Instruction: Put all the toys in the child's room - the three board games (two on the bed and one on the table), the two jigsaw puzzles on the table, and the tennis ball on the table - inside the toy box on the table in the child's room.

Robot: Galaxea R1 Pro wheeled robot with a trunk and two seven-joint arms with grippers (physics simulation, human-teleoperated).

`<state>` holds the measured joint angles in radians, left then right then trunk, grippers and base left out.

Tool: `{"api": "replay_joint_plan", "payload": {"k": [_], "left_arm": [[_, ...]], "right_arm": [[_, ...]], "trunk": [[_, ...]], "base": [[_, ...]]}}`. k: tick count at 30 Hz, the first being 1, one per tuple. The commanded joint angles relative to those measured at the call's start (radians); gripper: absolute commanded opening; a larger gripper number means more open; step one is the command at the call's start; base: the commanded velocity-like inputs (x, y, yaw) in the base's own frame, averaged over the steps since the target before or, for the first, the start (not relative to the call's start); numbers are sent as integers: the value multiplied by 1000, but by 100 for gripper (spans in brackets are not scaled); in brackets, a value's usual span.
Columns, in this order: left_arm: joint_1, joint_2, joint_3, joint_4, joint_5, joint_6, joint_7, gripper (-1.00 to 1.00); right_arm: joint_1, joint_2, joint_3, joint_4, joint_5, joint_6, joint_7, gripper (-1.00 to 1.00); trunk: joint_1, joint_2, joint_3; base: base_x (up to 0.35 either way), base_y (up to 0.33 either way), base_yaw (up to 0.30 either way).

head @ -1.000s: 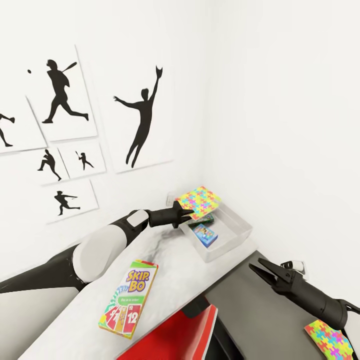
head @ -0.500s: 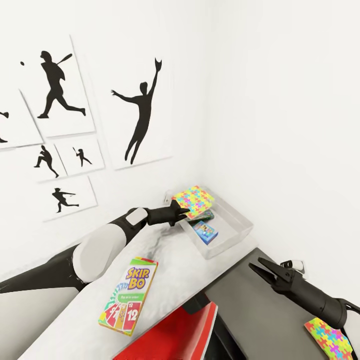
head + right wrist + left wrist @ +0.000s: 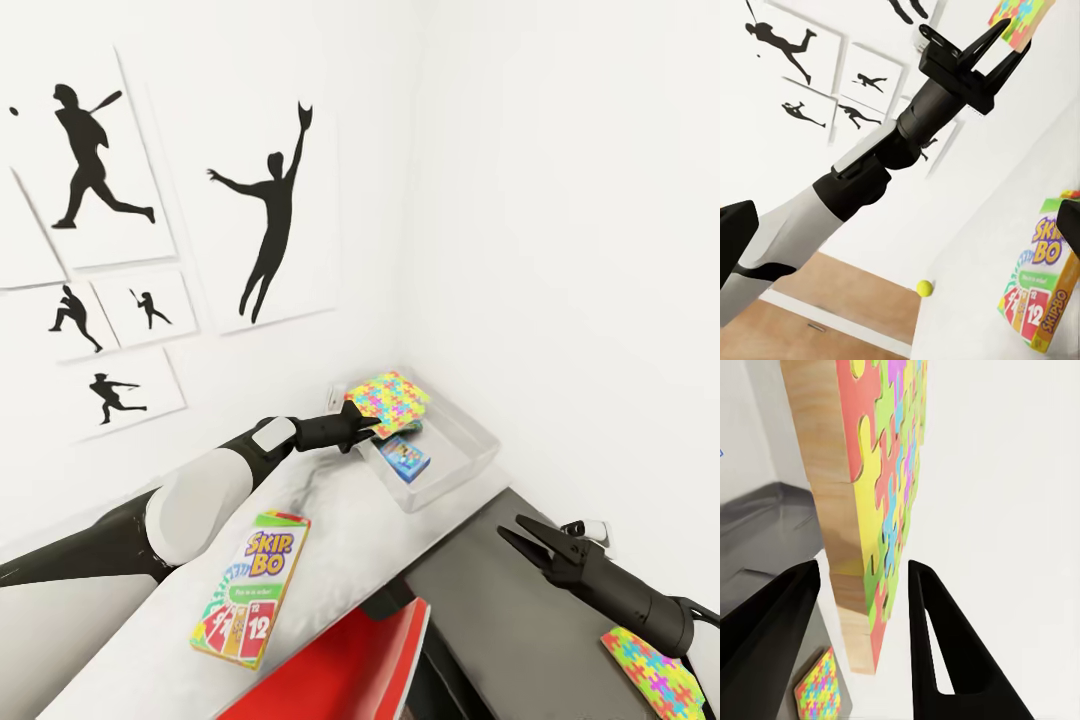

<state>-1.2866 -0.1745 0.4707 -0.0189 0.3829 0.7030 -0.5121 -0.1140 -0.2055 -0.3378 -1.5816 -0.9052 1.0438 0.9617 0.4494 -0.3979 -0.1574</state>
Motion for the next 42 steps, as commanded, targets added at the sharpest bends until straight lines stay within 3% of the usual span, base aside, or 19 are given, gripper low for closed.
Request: {"api": "replay_joint_plan", "payload": {"k": [1,8,12,21,36,42], "left_arm": [[0,0,-3,-1,10,7,2,-100],[-1,0,-3,-1,10,7,-5,-100],[-1,0,-3,-1,10,6,-48,-100],[-1,0,-3,-1,10,6,-52,-100],[-1,0,-3,-1,10,3,-56,-100],[-1,0,-3,-1,10,0,-114,-100]], "right_arm": [[-1,0,-1,0,3,3,5,100],[-1,0,-3,0,3,3,6,100],[-1,-1,-4,0,3,3,6,100],[-1,-1,-4,0,3,3,6,100],[-1,-7,-4,0,4,3,6,100],[-1,-8,-4,0,3,3,6,100]], "trunk": [[1,-2,-2],[1,-2,-3],[1,-2,-3],[1,-2,-3],[1,-2,2],[1,-2,2]], "base": [[0,0,-236],[0,0,-75],[0,0,-4],[0,0,-7],[0,0,-171],[0,0,-9]]}}
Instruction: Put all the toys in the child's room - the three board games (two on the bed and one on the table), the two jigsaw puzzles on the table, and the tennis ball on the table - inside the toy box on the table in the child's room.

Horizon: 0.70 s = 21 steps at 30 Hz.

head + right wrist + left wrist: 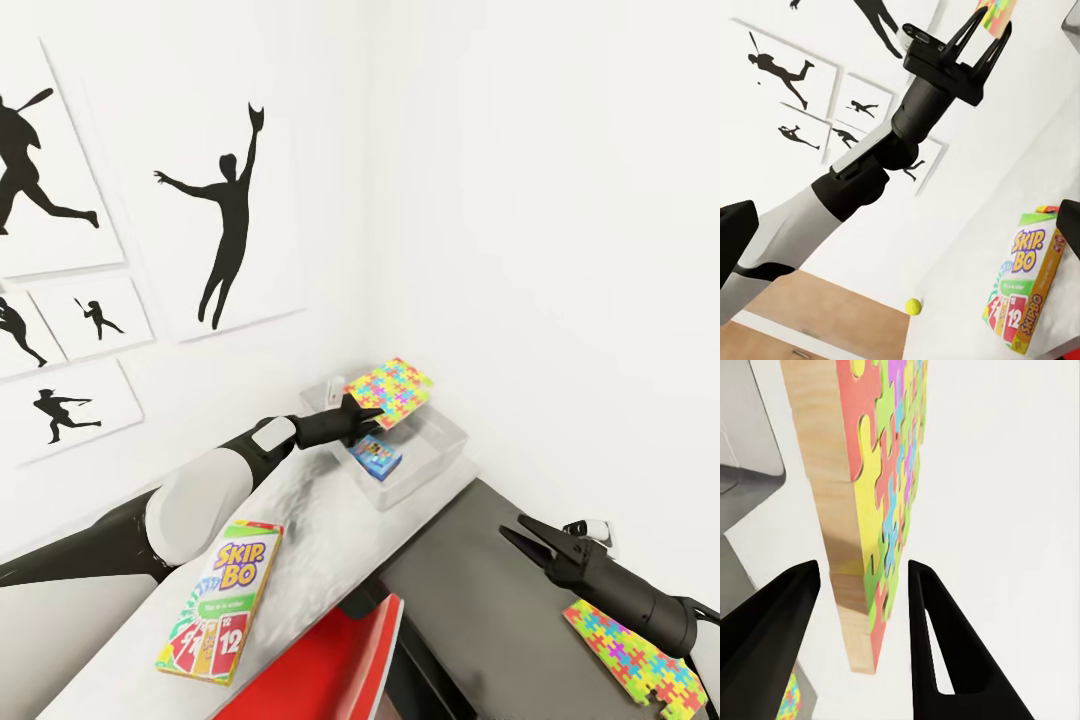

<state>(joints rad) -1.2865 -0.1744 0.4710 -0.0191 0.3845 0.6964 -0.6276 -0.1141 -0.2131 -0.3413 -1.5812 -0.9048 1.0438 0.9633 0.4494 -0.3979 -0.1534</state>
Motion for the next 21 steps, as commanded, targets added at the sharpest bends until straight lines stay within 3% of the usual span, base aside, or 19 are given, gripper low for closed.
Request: {"api": "replay_joint_plan", "payload": {"k": [1,9,21], "left_arm": [[-1,0,-3,-1,8,6,-1,-100],[0,0,-3,-1,8,6,-6,-100],[0,0,-2,-1,8,6,-6,-100]], "right_arm": [[-1,0,-1,0,3,3,5,100],[-1,-2,-1,0,3,3,5,100],[-1,-3,-1,0,3,3,6,100]], "trunk": [[1,-2,-2],[1,-2,1],[1,-2,2]], "base": [[0,0,-67],[0,0,-156],[0,0,-10]]}}
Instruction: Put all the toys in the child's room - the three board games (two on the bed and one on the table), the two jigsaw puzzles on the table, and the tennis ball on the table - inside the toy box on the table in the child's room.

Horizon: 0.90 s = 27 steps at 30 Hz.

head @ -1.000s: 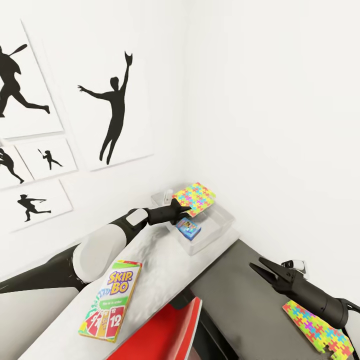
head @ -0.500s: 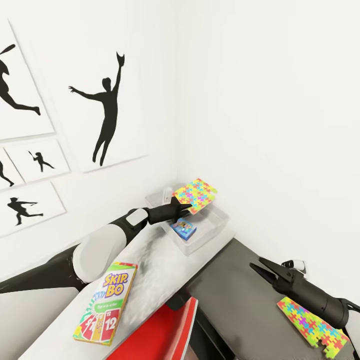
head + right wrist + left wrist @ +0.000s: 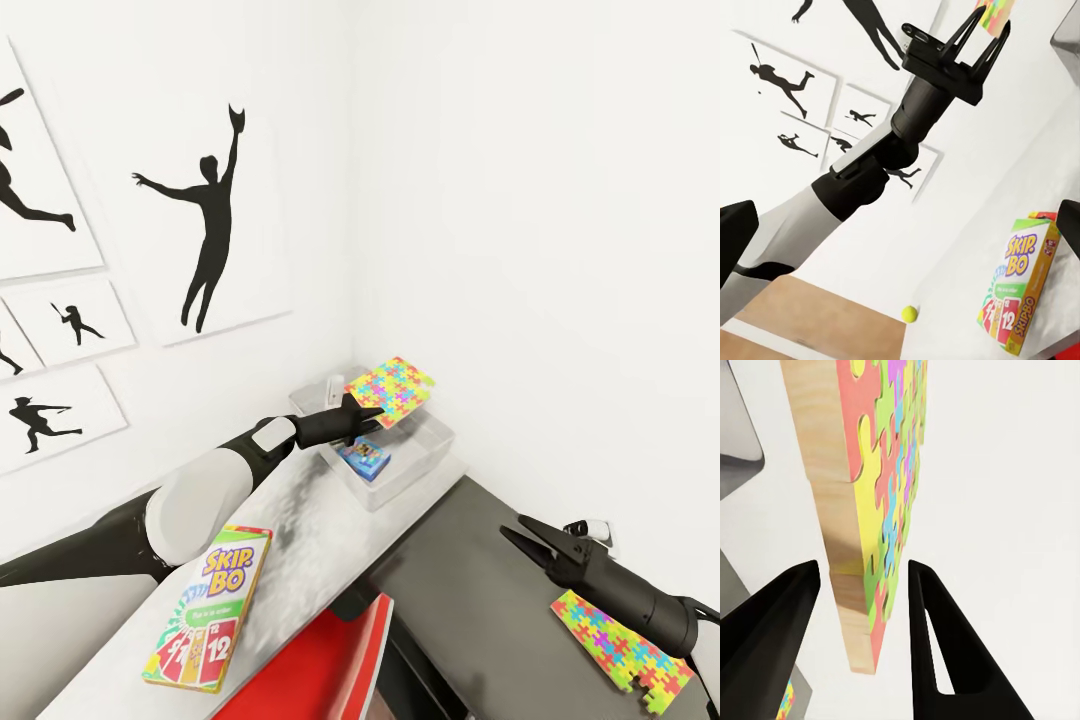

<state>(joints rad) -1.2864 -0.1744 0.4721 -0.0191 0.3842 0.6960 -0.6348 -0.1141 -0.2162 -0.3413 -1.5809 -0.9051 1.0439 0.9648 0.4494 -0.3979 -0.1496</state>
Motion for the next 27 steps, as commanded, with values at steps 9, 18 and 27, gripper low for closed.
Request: {"api": "replay_joint_plan", "payload": {"k": [9,18,27], "left_arm": [[-1,0,-3,-1,8,7,1,-100],[-1,0,-4,-7,8,5,6,-100],[-2,0,-4,-38,9,-73,76,-100]], "right_arm": [[-1,0,-1,0,3,3,5,100],[-1,0,-1,-1,4,3,5,100],[-1,-1,-1,-1,3,3,6,100]], "trunk": [[1,-2,-2],[1,-2,-2],[1,-2,-8]], "base": [[0,0,0],[0,0,0],[0,0,0]]}}
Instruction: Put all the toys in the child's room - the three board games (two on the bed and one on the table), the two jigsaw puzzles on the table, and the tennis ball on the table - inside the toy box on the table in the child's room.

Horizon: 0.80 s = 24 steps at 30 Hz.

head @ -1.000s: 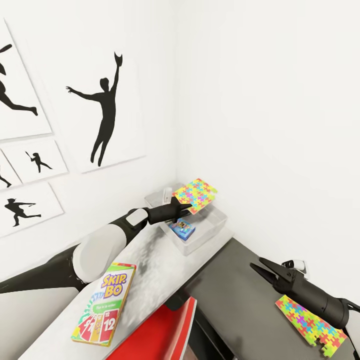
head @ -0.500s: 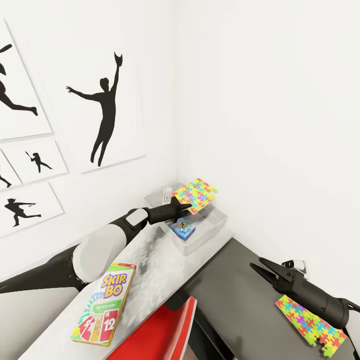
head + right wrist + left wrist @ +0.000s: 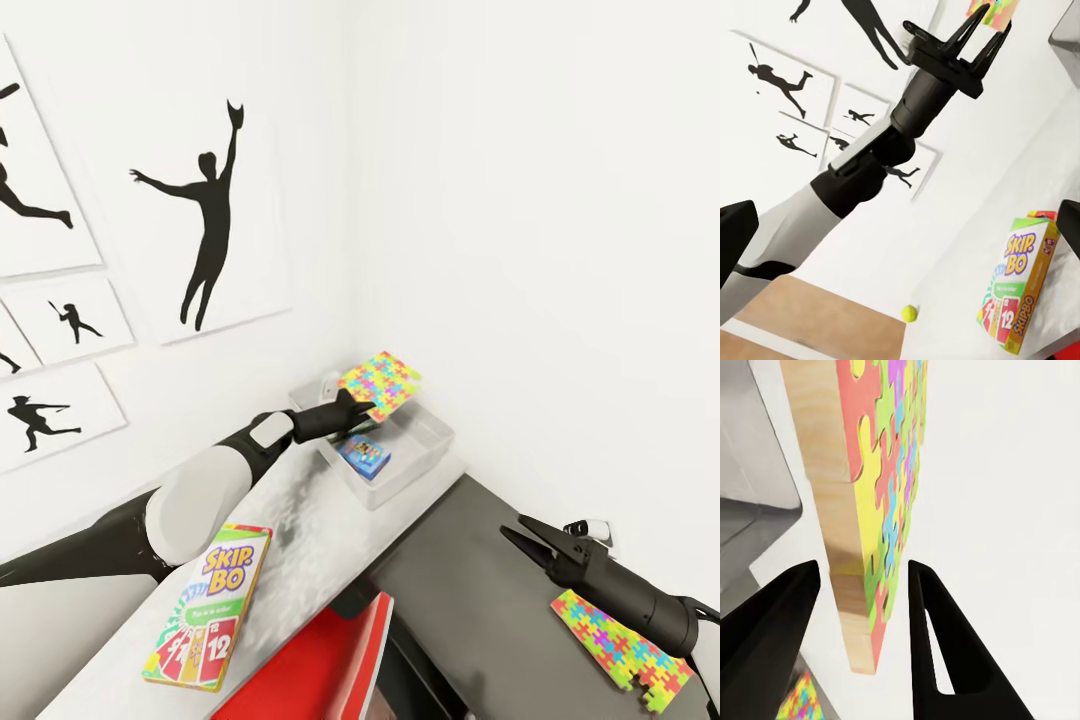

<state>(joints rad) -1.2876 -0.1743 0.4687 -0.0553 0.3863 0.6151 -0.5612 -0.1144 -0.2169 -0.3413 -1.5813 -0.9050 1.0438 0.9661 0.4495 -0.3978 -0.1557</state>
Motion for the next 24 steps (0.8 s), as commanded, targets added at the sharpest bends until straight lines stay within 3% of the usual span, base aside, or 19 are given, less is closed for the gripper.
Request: {"api": "replay_joint_plan", "payload": {"k": [1,6,24], "left_arm": [[0,0,-1,-8,7,3,28,-100],[-1,0,-1,-17,8,-6,105,-100],[-1,0,-1,-18,8,-20,115,-100]], "right_arm": [[-1,0,-1,0,3,3,5,100],[-1,-1,-1,0,3,3,6,100],[-1,-1,-1,0,3,3,7,100]], "trunk": [[1,-2,-4],[1,-2,-12],[1,-2,-41]], "base": [[0,0,0],[0,0,0],[0,0,0]]}}
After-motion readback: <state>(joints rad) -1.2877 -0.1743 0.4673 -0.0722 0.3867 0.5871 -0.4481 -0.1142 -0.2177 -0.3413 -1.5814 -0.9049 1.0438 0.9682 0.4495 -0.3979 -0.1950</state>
